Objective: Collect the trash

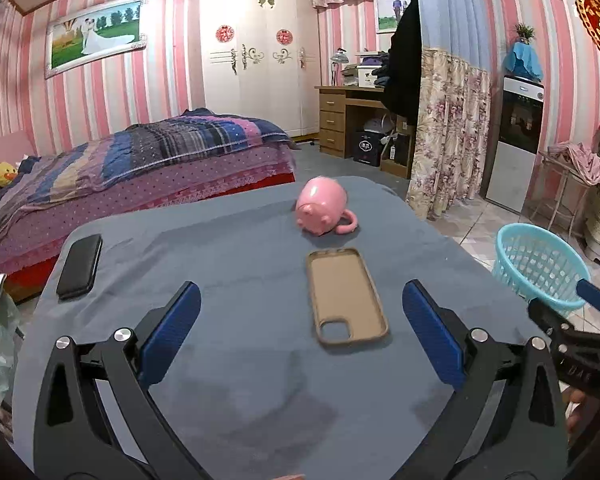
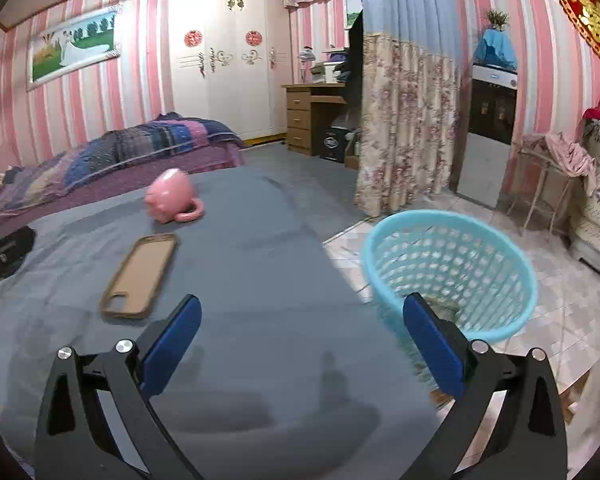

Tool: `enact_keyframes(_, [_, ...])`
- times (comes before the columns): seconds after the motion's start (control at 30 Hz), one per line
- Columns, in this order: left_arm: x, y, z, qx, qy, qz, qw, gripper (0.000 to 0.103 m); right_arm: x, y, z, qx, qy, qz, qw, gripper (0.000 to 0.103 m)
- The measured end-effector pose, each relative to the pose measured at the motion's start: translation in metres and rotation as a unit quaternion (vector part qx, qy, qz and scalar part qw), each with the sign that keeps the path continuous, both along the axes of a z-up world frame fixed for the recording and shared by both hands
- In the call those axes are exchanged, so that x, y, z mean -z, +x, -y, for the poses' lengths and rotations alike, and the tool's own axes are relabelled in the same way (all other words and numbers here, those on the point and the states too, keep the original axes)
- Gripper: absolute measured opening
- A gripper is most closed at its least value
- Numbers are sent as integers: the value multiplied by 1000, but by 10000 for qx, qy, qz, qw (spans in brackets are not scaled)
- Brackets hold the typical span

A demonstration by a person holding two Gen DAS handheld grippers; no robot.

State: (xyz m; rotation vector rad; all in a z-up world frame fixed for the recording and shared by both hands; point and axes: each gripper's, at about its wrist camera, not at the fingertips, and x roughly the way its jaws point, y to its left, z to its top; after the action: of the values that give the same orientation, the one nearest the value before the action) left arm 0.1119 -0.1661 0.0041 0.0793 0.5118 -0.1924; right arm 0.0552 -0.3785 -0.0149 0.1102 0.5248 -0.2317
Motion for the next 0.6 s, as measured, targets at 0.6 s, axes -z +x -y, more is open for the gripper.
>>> enact_keyframes(0.6, [23,-37,-57,-200,-88,-115,9997,98,11,-36,-77,-574,-211,289,9977,99])
